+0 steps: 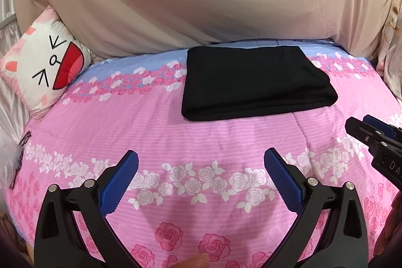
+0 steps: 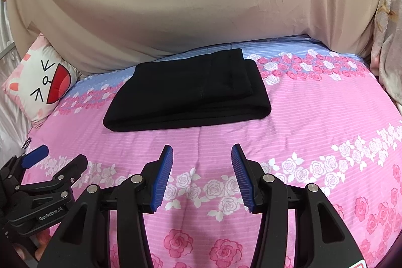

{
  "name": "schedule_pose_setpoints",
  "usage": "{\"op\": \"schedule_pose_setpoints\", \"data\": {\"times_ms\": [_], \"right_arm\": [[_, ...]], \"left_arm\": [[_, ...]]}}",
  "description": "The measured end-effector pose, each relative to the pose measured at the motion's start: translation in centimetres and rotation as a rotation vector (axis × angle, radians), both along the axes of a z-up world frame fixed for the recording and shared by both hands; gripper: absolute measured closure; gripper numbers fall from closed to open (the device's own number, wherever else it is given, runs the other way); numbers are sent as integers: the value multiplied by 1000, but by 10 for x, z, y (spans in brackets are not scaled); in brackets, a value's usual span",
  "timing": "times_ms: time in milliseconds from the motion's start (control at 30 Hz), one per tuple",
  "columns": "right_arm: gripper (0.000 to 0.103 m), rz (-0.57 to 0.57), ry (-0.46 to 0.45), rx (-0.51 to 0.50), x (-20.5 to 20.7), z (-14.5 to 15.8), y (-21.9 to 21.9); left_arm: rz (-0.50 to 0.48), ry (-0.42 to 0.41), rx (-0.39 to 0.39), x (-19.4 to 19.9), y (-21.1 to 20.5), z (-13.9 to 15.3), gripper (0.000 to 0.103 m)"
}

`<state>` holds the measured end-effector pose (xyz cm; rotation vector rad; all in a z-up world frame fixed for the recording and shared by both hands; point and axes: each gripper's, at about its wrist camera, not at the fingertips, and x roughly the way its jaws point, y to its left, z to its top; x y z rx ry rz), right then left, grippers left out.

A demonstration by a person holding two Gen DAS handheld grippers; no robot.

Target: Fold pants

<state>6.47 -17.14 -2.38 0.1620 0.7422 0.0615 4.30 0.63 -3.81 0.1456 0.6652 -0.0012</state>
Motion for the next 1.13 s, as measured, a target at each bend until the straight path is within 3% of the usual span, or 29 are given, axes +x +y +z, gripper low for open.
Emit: {"op": "schedule_pose_setpoints", "data": {"times_ms": [833,967,1133], "right_arm": [[55,4,28,0,2,-11,1],[55,-1,33,5,2,-12,-2],[55,5,29,2,0,-9,-1]], "left_arm": [[0,32,-49,12,6,-10,7],[10,33,1,10,2,-7,5],[-5,38,0,6,0,-5,5]]}}
